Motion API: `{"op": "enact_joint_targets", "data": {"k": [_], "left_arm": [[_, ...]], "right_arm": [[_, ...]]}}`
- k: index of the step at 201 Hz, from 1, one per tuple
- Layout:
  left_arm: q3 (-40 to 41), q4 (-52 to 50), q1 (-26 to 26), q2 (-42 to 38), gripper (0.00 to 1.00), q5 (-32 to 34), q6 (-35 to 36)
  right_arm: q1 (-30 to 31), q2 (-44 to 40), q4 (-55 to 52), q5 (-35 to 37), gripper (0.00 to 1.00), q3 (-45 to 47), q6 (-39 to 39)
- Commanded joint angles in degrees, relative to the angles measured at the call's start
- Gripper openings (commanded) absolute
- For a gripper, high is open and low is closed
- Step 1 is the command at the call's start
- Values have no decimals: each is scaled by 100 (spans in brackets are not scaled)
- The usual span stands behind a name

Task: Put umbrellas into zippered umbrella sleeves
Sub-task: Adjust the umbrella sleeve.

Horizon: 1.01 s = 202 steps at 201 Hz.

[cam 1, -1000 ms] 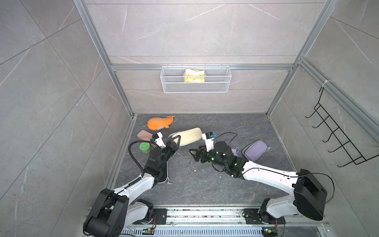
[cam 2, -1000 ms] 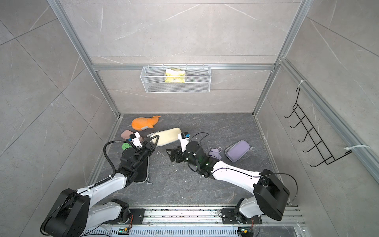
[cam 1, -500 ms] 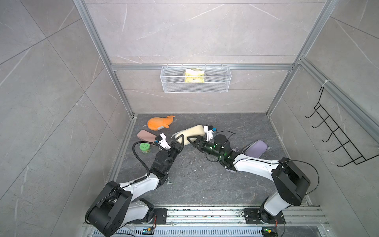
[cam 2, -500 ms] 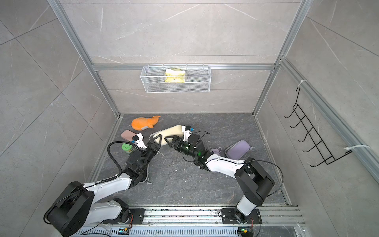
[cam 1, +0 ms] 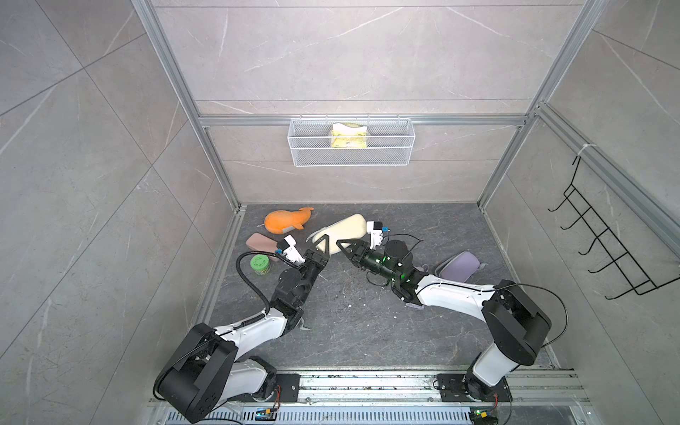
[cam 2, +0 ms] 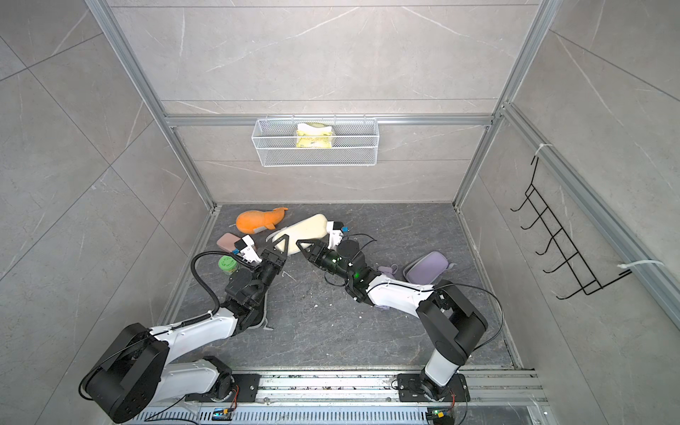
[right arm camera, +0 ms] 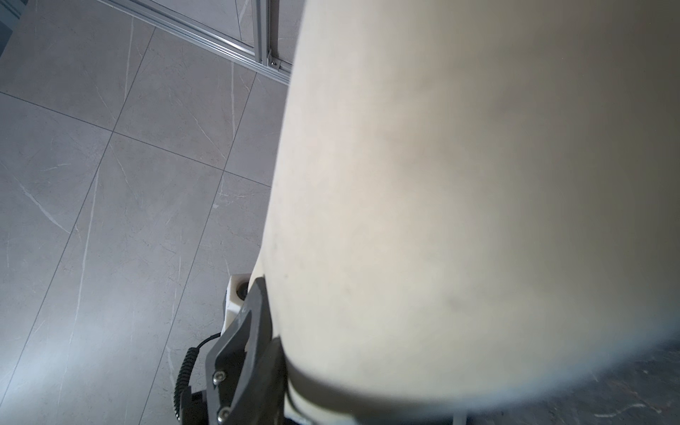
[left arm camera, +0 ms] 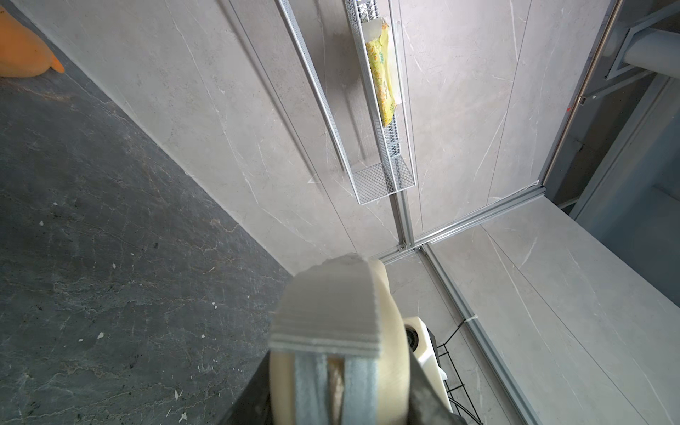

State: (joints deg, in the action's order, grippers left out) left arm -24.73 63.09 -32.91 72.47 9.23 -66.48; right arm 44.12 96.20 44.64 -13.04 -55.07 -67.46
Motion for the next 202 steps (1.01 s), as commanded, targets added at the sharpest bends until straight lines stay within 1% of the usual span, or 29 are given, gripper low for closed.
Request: {"op": "enact_joint_targets", "data": {"k": [1,17,24,27,40,49,67,72,79,87,90,96,102,109,115,122,130,145,152,159,167,168,171,178,188,202], "left_arm": [[-227,450,-137,16,7,-277,-102],[-228,441,-154,34,7,-274,-98],[-231,432,-174,40,6,-273,-99],[-231,432,-177,47,6,-273,-102],[-234,425,-210,58,6,-244,-102],[-253,423,-225,60,6,-214,-102],[-296,369,-260,74,6,-181,-109],[-311,343,-269,79,6,-193,-119],[-344,283,-276,77,7,-232,-128],[-371,213,-274,60,11,-320,-159],[-373,193,-281,58,15,-337,-172],[-364,63,-273,-15,23,-402,-201],[-343,-204,-252,-135,34,-511,-188],[-338,-747,-171,-374,45,-714,-128],[-404,-1524,-23,-657,56,-1012,-73],[-563,-2617,194,-999,65,-1371,135],[-789,-3821,383,-1388,73,-1627,565],[-1092,-5134,707,-1923,82,-1842,1242],[-1180,-5496,920,-2060,85,-2098,1483],[-1293,-5803,1160,-2100,87,-2448,1674],[-1485,-6151,1424,-2034,88,-2897,1916],[-1514,-6195,1447,-2017,88,-2960,1939],[-1598,-6304,1522,-1959,88,-3155,2035],[-1796,-6593,1644,-1806,90,-3529,2274],[-2137,-7067,1682,-1550,91,-3898,2627],[-2497,-7562,1682,-1255,94,-4272,3017]], "right_arm": [[29,76,629,106,33,-137,83],[29,117,717,167,33,-109,84],[29,140,749,212,35,-108,76],[27,144,760,235,37,-97,75],[27,168,776,413,53,-78,75],[27,192,778,574,58,-74,79],[21,282,895,828,59,-76,85],[24,313,963,888,57,-73,87],[18,352,1055,933,51,-74,89],[15,389,1120,914,45,-103,93],[10,392,1118,905,43,-108,93],[-7,399,1107,852,38,-125,106],[-35,383,1105,789,34,-114,127],[-87,350,1085,689,32,-81,143],[-163,299,1022,549,30,-41,166],[-274,209,890,315,27,9,232],[-405,83,689,29,26,81,373],[-620,-95,277,-593,24,145,702],[-694,-132,8,-1130,24,83,867],[-736,-150,-380,-1614,24,-38,1196],[-736,-142,-858,-2188,24,-225,1537],[-737,-140,-990,-2388,24,-294,1607],[-738,-125,-1195,-2652,24,-353,1754],[-722,-90,-1626,-3097,24,-549,1986],[-729,-111,-2270,-3476,24,-748,2382],[-726,-224,-3135,-3688,24,-970,3100]]}}
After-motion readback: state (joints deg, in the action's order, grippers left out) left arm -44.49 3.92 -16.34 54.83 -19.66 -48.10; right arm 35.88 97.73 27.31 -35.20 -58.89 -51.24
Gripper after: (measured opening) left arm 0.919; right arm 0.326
